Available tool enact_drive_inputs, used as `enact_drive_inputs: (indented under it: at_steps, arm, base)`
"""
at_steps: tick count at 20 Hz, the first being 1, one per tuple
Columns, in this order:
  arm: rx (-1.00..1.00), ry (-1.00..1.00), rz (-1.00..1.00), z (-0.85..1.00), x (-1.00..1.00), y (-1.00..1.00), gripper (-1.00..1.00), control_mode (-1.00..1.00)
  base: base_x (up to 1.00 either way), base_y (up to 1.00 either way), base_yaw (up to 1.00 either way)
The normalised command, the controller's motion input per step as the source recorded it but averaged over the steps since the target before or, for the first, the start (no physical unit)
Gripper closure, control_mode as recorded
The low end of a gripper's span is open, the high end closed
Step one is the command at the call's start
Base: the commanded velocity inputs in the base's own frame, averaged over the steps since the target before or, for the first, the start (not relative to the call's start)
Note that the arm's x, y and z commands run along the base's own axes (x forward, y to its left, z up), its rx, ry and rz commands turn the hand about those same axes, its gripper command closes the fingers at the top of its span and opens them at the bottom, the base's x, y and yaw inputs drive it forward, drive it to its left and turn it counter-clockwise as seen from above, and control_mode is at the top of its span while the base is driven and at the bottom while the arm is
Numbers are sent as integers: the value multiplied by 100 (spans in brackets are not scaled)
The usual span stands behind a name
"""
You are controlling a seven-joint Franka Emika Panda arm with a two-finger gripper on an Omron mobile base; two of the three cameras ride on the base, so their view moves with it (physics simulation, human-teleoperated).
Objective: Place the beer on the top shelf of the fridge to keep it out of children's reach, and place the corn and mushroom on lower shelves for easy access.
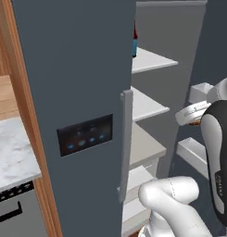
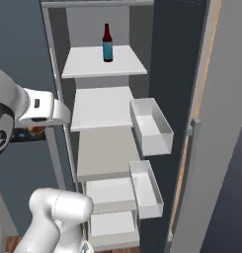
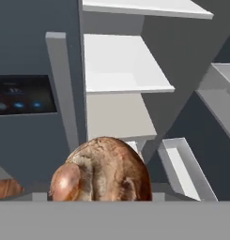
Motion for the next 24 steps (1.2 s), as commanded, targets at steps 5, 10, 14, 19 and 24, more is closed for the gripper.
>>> enact_drive_inputs:
  at_steps: [5,10,14,19,24]
  arm:
    - [0,0,0,0,0,0,100,100]
    - [0,0,0,0,0,0,100,100]
    - [0,0,0,0,0,0,100,100]
    - [0,0,0,0,0,0,100,100]
    - [0,0,0,0,0,0,100,100]
  base:
    - [73,-14,18]
    - [55,-16,15]
    - [44,-18,14]
    - [42,-23,15]
    - [34,-41,12]
